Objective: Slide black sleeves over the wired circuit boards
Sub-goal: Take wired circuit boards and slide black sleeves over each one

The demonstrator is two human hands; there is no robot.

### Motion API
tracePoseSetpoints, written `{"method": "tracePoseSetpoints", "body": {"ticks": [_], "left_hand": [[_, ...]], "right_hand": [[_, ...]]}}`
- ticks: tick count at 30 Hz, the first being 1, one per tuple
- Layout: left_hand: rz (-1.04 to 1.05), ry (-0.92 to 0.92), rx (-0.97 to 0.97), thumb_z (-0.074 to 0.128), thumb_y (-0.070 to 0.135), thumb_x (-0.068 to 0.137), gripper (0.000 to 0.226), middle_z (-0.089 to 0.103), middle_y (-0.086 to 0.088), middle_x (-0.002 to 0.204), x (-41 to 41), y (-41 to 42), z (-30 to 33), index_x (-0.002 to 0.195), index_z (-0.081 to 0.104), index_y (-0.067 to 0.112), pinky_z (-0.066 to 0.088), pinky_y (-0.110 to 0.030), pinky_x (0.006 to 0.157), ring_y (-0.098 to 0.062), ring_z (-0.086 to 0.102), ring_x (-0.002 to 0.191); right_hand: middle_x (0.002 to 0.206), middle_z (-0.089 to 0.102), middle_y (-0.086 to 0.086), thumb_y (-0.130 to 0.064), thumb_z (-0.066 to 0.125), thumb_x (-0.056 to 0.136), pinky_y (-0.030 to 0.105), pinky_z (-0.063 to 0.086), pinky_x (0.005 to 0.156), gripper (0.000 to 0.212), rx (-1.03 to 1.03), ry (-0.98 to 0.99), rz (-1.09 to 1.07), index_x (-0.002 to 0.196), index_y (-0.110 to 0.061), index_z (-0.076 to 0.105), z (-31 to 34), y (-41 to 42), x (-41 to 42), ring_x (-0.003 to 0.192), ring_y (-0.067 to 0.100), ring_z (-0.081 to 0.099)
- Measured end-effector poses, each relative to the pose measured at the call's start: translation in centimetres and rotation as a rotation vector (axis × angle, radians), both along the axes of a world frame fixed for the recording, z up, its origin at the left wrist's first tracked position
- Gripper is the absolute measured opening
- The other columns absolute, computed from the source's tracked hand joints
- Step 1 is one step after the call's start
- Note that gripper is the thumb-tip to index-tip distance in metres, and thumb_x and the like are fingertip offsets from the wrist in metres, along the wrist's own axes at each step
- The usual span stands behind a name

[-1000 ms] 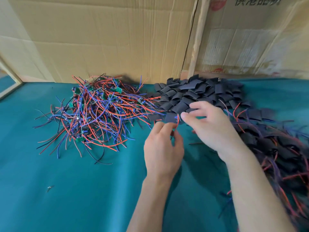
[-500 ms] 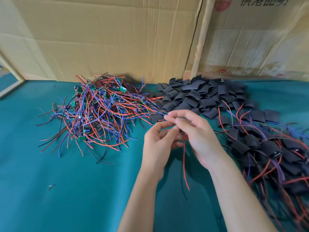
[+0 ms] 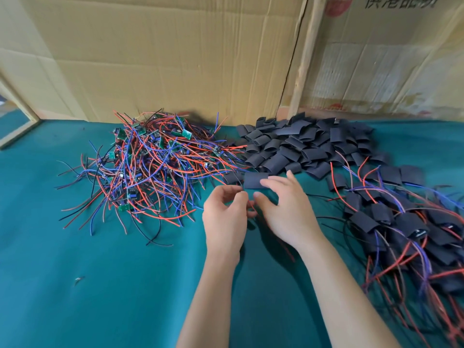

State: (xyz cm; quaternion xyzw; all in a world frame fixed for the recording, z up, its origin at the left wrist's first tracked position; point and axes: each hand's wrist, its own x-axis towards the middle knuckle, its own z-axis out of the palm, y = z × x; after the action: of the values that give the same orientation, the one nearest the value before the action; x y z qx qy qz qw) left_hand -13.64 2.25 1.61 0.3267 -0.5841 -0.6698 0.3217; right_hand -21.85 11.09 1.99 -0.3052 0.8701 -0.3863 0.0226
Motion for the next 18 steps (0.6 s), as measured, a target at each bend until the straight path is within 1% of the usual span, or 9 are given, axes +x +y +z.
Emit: {"method": "tracePoseSetpoints", "body": {"ticks": [2, 3, 5, 6, 8, 10, 12, 15, 18], "left_hand": [[-0.017, -0.031, -0.038, 0.058, 0.008, 0.09, 0.009, 0.071, 0.006, 0.068, -0.1, 0.0, -0.1, 0.091, 0.065, 0.014, 0.061, -0.047, 0.071, -0.015, 0.07, 0.059], [-0.027, -0.044, -0.054, 0.058, 0.008, 0.09, 0.01, 0.071, 0.005, 0.068, -0.1, 0.0, -0.1, 0.091, 0.066, 0.014, 0.061, -0.046, 0.07, -0.015, 0.069, 0.058], [-0.034, -0.06, -0.062, 0.058, 0.009, 0.088, 0.011, 0.071, 0.005, 0.068, -0.1, 0.0, 0.0, 0.09, 0.066, 0.015, 0.06, -0.042, 0.064, -0.016, 0.069, 0.059], [-0.033, -0.06, -0.06, 0.058, 0.009, 0.088, 0.011, 0.072, 0.004, 0.069, -0.1, 0.0, 0.1, 0.09, 0.067, 0.016, 0.058, -0.037, 0.059, -0.018, 0.07, 0.061], [-0.035, -0.048, -0.043, 0.058, 0.007, 0.087, 0.013, 0.073, -0.001, 0.077, 0.0, 0.2, 0.4, 0.089, 0.067, 0.016, 0.05, -0.027, 0.05, -0.02, 0.073, 0.065], [-0.057, -0.058, -0.038, 0.058, 0.006, 0.084, 0.016, 0.073, -0.005, 0.08, -0.1, 0.5, 0.7, 0.091, 0.069, 0.017, 0.045, -0.021, 0.046, -0.019, 0.073, 0.063], [-0.117, -0.081, -0.062, 0.058, 0.016, 0.076, 0.02, 0.073, -0.005, 0.076, -0.2, 0.8, 0.9, 0.091, 0.071, 0.022, 0.044, -0.021, 0.047, -0.018, 0.073, 0.062], [-0.166, -0.056, -0.06, 0.055, 0.021, 0.07, 0.026, 0.074, -0.006, 0.078, -0.1, 1.0, 1.2, 0.086, 0.075, 0.024, 0.044, -0.018, 0.048, -0.016, 0.073, 0.062], [-0.162, -0.007, -0.03, 0.058, 0.014, 0.078, 0.024, 0.074, -0.001, 0.079, 0.0, 1.0, 1.5, 0.082, 0.077, 0.028, 0.045, -0.016, 0.049, -0.014, 0.072, 0.062]], "right_hand": [[0.142, 0.059, -0.006, -0.025, 0.067, 0.096, 0.022, 0.025, 0.112, 0.038, -0.063, -0.012, 0.013, 0.133, -0.016, 0.066, 0.2, 0.1, 0.1, 0.151, 0.014, 0.03], [0.136, 0.063, -0.008, -0.023, 0.069, 0.094, 0.017, 0.029, 0.108, 0.035, -0.11, -0.02, 0.008, 0.129, -0.018, 0.069, 0.4, 0.2, 0.1, 0.143, 0.012, 0.042], [0.114, 0.074, -0.014, -0.02, 0.073, 0.089, 0.015, 0.042, 0.097, 0.024, -0.24, -0.077, -0.042, 0.112, -0.022, 0.078, 0.9, 0.5, 0.1, 0.113, 0.004, 0.064], [0.097, 0.077, -0.017, -0.018, 0.075, 0.086, 0.017, 0.048, 0.088, 0.018, -0.311, -0.112, -0.082, 0.102, -0.024, 0.08, 1.2, 0.8, 0.0, 0.096, 0.0, 0.069], [0.075, 0.076, -0.015, -0.012, 0.078, 0.081, 0.022, 0.053, 0.074, 0.013, -0.423, -0.153, -0.154, 0.085, -0.024, 0.08, 1.5, 1.6, -0.5, 0.073, 0.0, 0.07], [0.072, 0.076, -0.008, -0.004, 0.079, 0.078, 0.028, 0.056, 0.073, 0.018, -0.52, -0.234, -0.152, 0.078, -0.021, 0.078, 1.8, 2.5, -1.1, 0.068, 0.008, 0.071], [0.071, 0.075, -0.001, 0.001, 0.079, 0.077, 0.031, 0.056, 0.07, 0.021, -0.589, -0.325, -0.098, 0.075, -0.019, 0.076, 2.1, 3.0, -1.3, 0.064, 0.014, 0.068], [0.067, 0.071, 0.0, 0.002, 0.079, 0.074, 0.029, 0.053, 0.066, 0.021, -0.642, -0.38, -0.041, 0.077, -0.019, 0.075, 2.4, 3.2, -1.3, 0.06, 0.015, 0.063], [0.063, 0.062, -0.003, -0.009, 0.077, 0.066, 0.028, 0.053, 0.067, 0.028, -0.67, -0.407, -0.022, 0.09, -0.024, 0.072, 2.7, 3.1, -1.3, 0.058, 0.017, 0.063]]}}
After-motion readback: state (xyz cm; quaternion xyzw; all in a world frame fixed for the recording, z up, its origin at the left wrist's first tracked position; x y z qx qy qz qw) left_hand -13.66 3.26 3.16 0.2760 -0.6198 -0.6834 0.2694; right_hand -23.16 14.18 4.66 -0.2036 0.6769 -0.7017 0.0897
